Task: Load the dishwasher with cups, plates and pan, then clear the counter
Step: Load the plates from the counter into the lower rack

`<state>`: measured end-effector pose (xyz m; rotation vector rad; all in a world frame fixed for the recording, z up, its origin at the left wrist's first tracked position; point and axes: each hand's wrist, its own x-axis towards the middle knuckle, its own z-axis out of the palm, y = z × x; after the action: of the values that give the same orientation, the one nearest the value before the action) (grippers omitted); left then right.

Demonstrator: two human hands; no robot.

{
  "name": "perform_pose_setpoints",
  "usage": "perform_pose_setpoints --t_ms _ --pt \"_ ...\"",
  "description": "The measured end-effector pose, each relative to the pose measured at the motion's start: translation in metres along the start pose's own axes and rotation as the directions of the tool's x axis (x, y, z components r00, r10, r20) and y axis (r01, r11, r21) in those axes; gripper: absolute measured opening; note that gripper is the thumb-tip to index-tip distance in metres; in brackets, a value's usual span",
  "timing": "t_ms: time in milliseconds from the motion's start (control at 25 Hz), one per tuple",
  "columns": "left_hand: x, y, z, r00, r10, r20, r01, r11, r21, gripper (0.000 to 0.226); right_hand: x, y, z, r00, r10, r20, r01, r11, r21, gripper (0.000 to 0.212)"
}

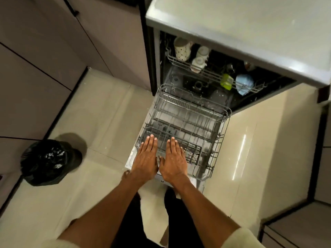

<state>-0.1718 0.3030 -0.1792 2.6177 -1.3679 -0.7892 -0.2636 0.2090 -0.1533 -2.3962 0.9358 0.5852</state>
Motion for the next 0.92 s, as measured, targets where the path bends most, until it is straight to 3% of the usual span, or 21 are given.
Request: perform_pose_setpoints --t_ms 360,520,920 --pt "-0.054 -0.113 -0.123 0.997 0.021 -0.074 -0.02 1.0 0.023 0.076 -0.012 -0.169 -0.045 0.987 -0.049 -0.155 0.043 0.998 -0.038 0.07" --pt "-0.075 -0.189 -0.194 0.982 0.028 -0.188 -0.02 0.999 0.044 0.074 -0.003 -0.275 -0.069 0.953 -0.171 -0.251 0.15 0.984 -0.099 0.07" --pt "-0.091 -0.323 -0.346 0.863 -0.101 -0.494 0.08 0.995 -0.063 0.067 0.039 -0.453 -0.14 0.819 -0.408 -0.403 0.374 0.913 -0.164 0.069"
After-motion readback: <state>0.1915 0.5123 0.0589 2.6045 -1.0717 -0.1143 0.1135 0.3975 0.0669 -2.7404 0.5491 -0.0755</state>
